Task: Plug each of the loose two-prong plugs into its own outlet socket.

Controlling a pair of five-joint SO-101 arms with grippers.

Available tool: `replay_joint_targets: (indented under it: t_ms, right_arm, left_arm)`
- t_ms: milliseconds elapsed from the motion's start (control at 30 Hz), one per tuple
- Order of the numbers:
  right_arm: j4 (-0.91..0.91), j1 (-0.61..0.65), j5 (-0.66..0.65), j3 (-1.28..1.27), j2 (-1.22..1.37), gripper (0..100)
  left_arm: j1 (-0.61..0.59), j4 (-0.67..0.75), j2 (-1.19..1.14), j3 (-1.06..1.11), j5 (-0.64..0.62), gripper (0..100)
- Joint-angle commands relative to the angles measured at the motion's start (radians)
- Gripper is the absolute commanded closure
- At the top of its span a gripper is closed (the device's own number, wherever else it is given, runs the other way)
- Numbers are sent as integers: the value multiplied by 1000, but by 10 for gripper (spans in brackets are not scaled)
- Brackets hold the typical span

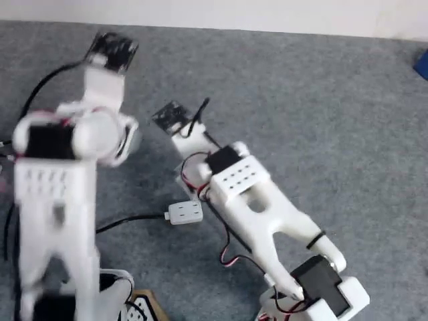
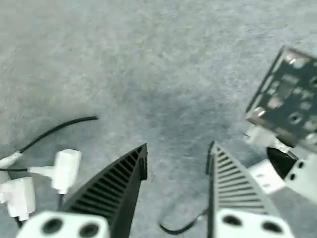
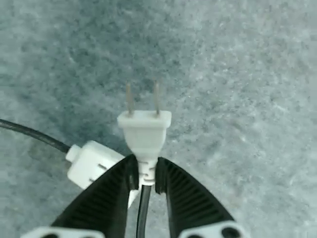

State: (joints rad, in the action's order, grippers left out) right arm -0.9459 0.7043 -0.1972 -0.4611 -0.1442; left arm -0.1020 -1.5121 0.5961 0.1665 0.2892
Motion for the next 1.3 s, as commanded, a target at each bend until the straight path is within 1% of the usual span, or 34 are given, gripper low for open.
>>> replay_joint_targets:
  t_ms: [0,67,167,267,333,400,467,600,733,833,1000,1167,1267]
  right_arm:
    - [136,-7,21,-81,-104,992]
    - [193,-48,55,-156,-197,992]
    - [278,-99,72,-294,-358,992]
    - [348,-90,80,-438,-492,992]
    - [354,-54,78,-507,-558,992]
    - [351,-28,66,-541,-591,992]
    - [351,-13,52,-556,-595,992]
    - [351,19,49,-555,-562,992]
    - [349,64,51,-555,-558,992]
    - [349,68,51,-555,-558,992]
    - [349,68,51,-555,-558,992]
    - [341,70,51,-555,-558,992]
    - [269,62,49,-509,-561,992]
  left_arm:
    - [-61,201,222,338,25,694]
    - [-81,305,289,483,23,662]
    - [-76,387,343,613,23,656]
    - [-30,430,354,667,-9,655]
    - [-1,436,357,673,-51,654]
    - [19,434,361,671,-78,630]
    - [25,434,363,671,-92,607]
    - [33,434,357,671,-100,604]
    - [105,437,354,685,-106,604]
    - [114,468,354,691,-106,604]
    - [116,473,352,702,-106,604]
    - [114,559,352,788,-104,604]
    - [107,594,352,834,-100,604]
